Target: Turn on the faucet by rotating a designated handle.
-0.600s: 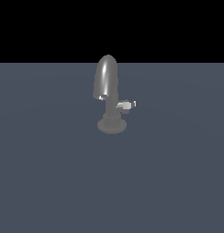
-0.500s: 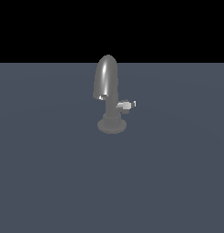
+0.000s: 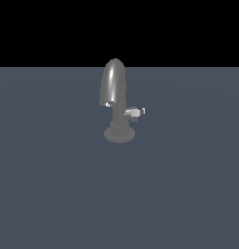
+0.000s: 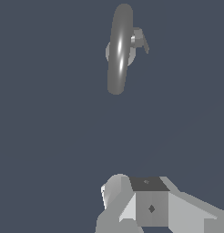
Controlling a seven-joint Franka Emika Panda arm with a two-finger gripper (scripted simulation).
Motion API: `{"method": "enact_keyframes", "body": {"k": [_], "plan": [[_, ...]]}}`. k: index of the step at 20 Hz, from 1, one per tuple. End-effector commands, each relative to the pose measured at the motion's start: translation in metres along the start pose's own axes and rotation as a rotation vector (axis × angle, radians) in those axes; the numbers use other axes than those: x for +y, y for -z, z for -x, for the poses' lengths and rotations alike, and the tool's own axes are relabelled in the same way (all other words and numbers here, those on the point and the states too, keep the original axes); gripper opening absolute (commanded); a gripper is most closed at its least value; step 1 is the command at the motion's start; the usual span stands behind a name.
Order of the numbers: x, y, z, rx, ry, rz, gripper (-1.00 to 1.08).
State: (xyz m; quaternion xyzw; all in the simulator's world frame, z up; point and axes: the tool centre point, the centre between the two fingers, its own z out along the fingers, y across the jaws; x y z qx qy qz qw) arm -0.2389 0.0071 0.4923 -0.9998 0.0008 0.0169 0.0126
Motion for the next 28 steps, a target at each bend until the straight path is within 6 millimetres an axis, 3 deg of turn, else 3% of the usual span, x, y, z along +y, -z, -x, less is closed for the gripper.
{"method": "enact_keyframes", "body": {"k": [1, 8, 28], "plan": [[-0.002, 0.0, -0.006, -0.019, -0.018, -0.009, -1.0], [-0.009, 0.002, -0.033, -0.102, -0.097, -0.048, -1.0], [-0.015, -0.013, -0.14, -0.42, -0.401, -0.201, -1.0]]}}
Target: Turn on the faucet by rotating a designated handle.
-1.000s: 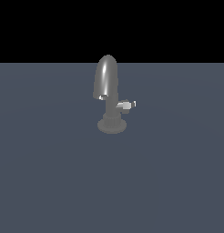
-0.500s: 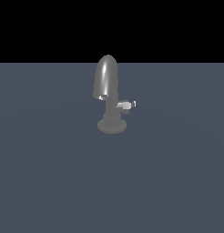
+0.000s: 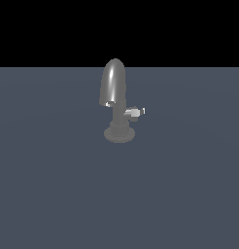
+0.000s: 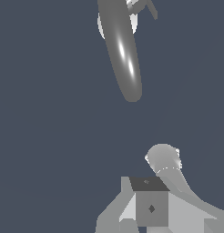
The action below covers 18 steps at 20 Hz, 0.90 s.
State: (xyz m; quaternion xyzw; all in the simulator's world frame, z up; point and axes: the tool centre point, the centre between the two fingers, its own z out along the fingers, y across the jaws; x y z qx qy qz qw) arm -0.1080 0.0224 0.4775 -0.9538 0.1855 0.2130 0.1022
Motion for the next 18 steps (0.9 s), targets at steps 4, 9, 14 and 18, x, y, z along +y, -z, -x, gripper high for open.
{"method": "enact_keyframes", "body": {"k": [4, 9, 14, 18], "plan": [[-0.008, 0.002, -0.03, -0.092, -0.088, -0.044, -1.0], [-0.012, 0.002, -0.058, -0.177, -0.168, -0.085, -1.0], [-0.014, 0.0, -0.087, -0.263, -0.25, -0.126, -1.0], [-0.014, -0.004, -0.111, -0.335, -0.317, -0.161, -1.0]]}}
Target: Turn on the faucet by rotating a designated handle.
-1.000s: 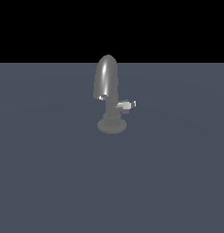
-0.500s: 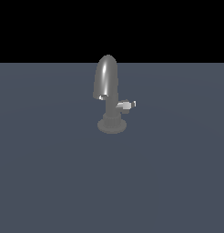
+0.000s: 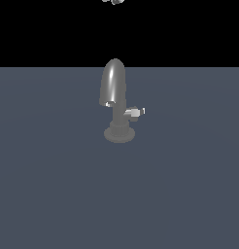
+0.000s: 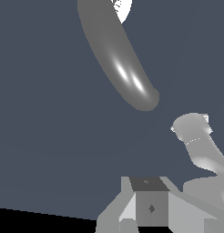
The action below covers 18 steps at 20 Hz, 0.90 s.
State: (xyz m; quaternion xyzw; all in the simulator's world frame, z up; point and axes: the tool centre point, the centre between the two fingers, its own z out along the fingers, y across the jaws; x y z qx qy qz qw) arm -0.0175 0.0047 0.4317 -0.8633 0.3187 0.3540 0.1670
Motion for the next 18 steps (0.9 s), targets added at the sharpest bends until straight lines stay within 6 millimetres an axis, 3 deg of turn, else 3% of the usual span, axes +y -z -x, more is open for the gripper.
{"method": "enact_keyframes", "body": {"k": [1, 18], "plan": [[-0.004, 0.002, -0.015, -0.046, -0.043, -0.022, -1.0], [-0.013, -0.004, -0.121, -0.369, -0.346, -0.18, -1.0]]}}
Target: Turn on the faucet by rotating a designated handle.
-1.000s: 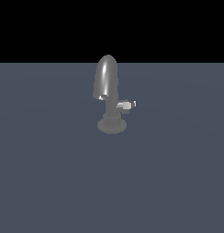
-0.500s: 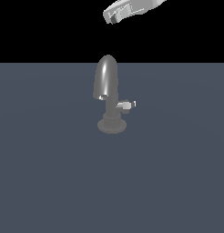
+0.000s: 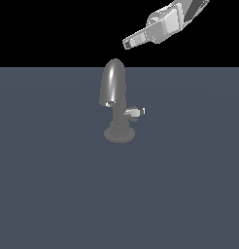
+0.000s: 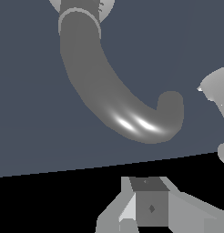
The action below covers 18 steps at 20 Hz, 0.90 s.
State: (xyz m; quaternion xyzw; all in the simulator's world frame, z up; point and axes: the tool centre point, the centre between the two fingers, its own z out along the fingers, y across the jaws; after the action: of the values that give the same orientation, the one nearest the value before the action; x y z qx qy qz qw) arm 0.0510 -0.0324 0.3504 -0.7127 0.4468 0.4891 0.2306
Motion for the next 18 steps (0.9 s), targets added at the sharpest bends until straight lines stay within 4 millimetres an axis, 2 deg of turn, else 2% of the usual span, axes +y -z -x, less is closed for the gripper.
{"method": "enact_keyframes", "body": {"k": [1, 18], "plan": [[-0.004, 0.002, -0.014, -0.046, -0.042, -0.022, -1.0], [-0.015, -0.002, -0.11, -0.337, -0.322, -0.171, -1.0]]}}
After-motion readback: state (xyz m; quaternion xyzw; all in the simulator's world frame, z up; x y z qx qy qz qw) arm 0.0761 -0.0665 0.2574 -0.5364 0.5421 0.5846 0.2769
